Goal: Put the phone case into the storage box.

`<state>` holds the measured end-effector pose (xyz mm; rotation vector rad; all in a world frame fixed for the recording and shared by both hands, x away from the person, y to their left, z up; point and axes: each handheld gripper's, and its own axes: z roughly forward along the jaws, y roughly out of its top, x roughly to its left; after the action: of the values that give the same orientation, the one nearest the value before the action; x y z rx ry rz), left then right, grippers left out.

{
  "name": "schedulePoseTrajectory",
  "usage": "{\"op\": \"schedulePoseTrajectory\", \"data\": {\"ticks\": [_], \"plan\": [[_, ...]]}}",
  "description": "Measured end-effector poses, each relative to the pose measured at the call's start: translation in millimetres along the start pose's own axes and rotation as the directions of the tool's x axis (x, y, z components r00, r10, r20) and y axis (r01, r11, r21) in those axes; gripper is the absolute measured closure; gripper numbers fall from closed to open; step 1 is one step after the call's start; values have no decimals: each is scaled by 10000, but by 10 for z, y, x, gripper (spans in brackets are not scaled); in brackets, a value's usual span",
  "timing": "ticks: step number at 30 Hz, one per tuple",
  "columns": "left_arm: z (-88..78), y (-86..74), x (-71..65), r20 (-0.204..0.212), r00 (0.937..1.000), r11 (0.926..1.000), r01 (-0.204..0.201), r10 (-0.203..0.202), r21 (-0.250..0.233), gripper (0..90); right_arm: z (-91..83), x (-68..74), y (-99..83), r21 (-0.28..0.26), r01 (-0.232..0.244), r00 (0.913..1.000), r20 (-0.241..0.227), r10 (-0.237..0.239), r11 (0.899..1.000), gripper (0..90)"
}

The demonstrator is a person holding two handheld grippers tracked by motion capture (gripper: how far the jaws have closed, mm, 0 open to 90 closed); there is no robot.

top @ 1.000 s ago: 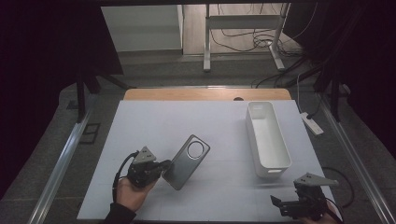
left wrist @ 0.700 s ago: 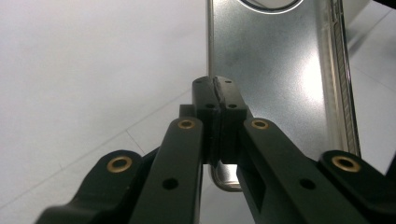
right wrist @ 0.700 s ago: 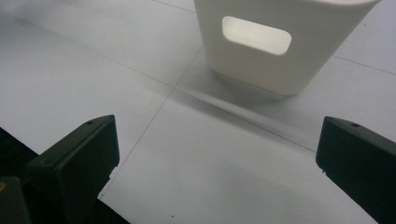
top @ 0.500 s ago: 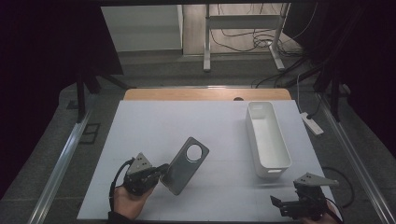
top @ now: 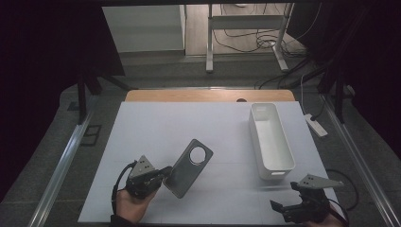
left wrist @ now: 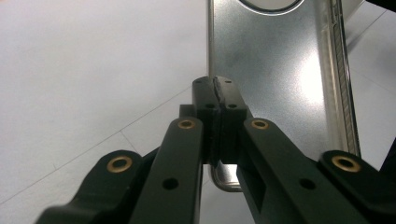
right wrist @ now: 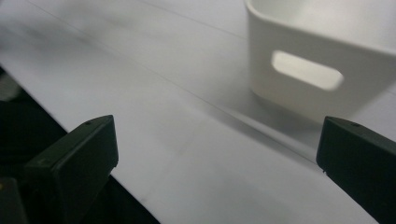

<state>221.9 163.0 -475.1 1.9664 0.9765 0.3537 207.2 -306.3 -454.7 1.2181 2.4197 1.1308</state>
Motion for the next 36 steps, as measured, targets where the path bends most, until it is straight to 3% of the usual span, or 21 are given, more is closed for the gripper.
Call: {"op": "schedulePoseTrajectory", "data": {"ticks": [4,10,18,36], "plan": [[9,3,-2,2,10000,10000,-31,31,6,889,-22,-1,55,-374,-365,9966,-748,336,9986,0],[2,10,0,-34,10000,10000,-27,26,-79,889,-20,-7,98,-500,-617,9906,-1255,550,9968,0],[11,23,-7,14,10000,9999,-39,39,-111,889,-18,-3,188,-674,-826,9851,-1564,712,9943,0],[49,54,24,149,9999,10000,27,-27,21,889,175,27,462,-279,-547,9820,-1827,487,9981,0]]}}
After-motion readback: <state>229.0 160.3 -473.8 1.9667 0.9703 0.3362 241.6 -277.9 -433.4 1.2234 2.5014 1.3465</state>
